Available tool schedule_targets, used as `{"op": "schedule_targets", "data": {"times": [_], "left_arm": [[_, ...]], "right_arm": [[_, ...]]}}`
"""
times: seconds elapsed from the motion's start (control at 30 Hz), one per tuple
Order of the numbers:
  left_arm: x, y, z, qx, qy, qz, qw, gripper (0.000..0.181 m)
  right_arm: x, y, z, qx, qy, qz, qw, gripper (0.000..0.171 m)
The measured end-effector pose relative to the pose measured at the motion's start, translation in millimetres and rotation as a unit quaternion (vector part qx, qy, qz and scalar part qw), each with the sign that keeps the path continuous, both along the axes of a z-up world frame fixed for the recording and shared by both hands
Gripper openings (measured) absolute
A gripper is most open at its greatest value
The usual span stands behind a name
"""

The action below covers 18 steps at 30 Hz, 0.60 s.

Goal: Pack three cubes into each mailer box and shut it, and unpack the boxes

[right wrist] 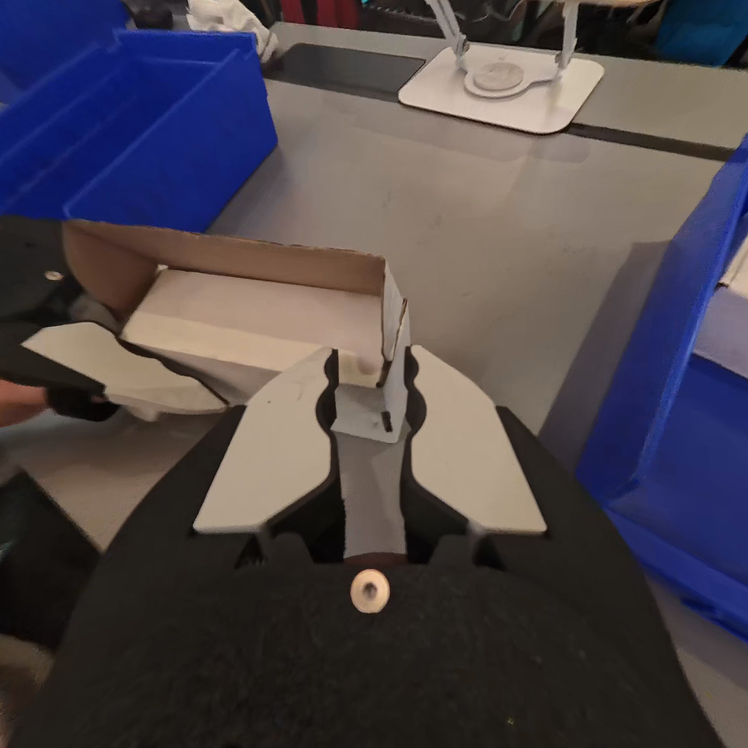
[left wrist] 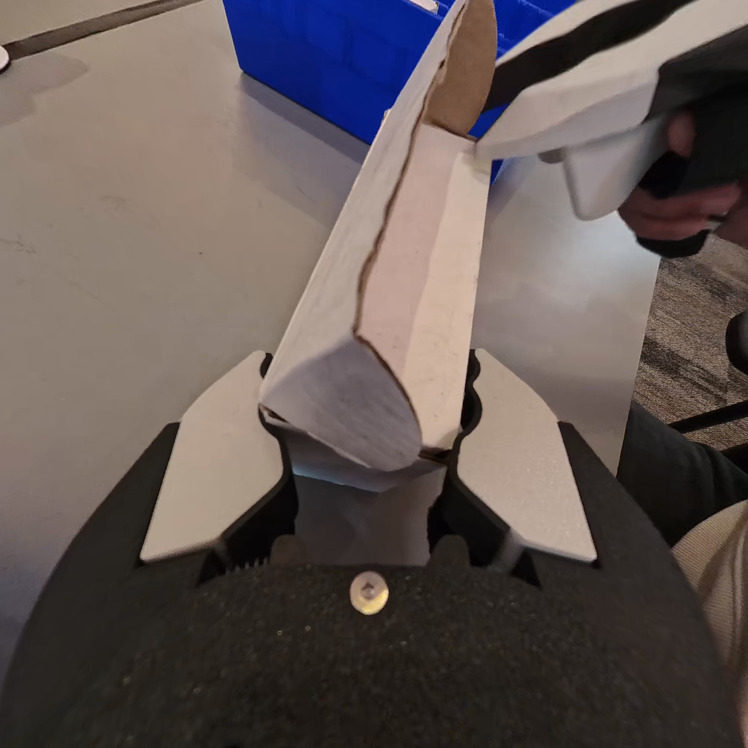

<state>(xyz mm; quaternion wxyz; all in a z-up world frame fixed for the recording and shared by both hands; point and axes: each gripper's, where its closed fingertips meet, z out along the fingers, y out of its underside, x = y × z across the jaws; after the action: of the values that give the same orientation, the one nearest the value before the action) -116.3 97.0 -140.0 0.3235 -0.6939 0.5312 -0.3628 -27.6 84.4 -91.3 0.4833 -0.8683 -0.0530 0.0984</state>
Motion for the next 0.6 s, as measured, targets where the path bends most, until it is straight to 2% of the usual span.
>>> {"op": "schedule_targets", "data": {"times": [0.07, 0.1, 0.13, 0.2, 0.23, 0.33, 0.4, 0.6], "left_arm": [[1, -1, 0, 0.004, -0.003, -0.009, 1.000, 0.088], [1, -2, 0, 0.004, -0.004, -0.013, 1.000, 0.088], [0, -2, 0, 0.006, 0.001, -0.012, 1.000, 0.088], [-1, -2, -1, 0.011, 0.012, -0.006, 1.000, 0.088], [-1, -2, -2, 0.018, 0.018, -0.004, 1.000, 0.088], [-1, -3, -3, 0.027, 0.031, -0.001, 0.999, 0.087], [0, -2, -3, 0.024, 0.029, 0.001, 0.999, 0.087], [-1, 0, -3, 0.003, 0.022, 0.005, 1.000, 0.087]], "right_arm": [[3, 8, -2, 0.020, -0.035, -0.020, 0.999, 0.031], [6, 11, -1, 0.025, -0.051, -0.030, 0.998, 0.014], [8, 13, 0, 0.028, -0.068, -0.035, 0.997, 0.004], [11, 13, 2, 0.016, -0.077, -0.042, 0.996, 0.001], [11, 14, 4, 0.005, -0.066, -0.043, 0.997, 0.001], [8, 14, 8, -0.059, 0.067, -0.038, 0.995, 0.004], [10, 15, 8, -0.076, 0.123, -0.030, 0.989, 0.006], [8, 20, 27, -0.013, 0.189, -0.018, 0.982, 0.006]]}}
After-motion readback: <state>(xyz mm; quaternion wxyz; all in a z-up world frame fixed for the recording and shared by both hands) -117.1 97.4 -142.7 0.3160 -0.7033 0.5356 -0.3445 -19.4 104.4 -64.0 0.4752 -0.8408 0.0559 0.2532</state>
